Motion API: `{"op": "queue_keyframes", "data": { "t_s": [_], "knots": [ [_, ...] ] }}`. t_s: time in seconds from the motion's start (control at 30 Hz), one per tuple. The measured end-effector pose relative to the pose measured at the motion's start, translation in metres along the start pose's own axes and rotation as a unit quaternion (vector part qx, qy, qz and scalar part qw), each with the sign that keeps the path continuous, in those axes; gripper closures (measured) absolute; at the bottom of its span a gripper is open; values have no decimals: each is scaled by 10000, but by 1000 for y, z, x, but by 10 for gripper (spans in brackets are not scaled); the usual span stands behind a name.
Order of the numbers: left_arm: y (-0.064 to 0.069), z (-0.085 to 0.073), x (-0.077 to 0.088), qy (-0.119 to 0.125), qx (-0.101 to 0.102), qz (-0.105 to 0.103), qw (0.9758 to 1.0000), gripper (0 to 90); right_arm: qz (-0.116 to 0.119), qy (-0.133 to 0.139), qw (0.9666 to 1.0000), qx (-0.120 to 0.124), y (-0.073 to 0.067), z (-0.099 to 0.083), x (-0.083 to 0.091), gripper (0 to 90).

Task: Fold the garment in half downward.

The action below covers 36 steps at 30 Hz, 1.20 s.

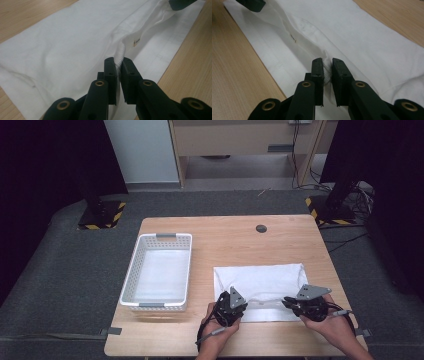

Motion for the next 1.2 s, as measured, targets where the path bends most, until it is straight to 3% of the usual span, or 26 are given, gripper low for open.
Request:
{"op": "queue_keyframes", "data": {
  "t_s": [0.83, 1.2],
  "knots": [
    [15, -9, 6, -18, 101, -38, 9999, 825, -1, -16, 10000, -63, -18, -14, 13, 804],
    [17, -17, 6, -48, 239, -20, 9997, 702, 32, -94, 9998, -195, -22, -22, 11, 721]
  ]
}}
Point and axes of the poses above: each handheld gripper's, and its own axes: x roughly backward along the jaws, z roughly out of its top, y roughly to its right, the point moved 1 cm from there along -x, roughly forward along the jaws, and after that the axes turned 1 degree about -z, right-handed, at the moved point
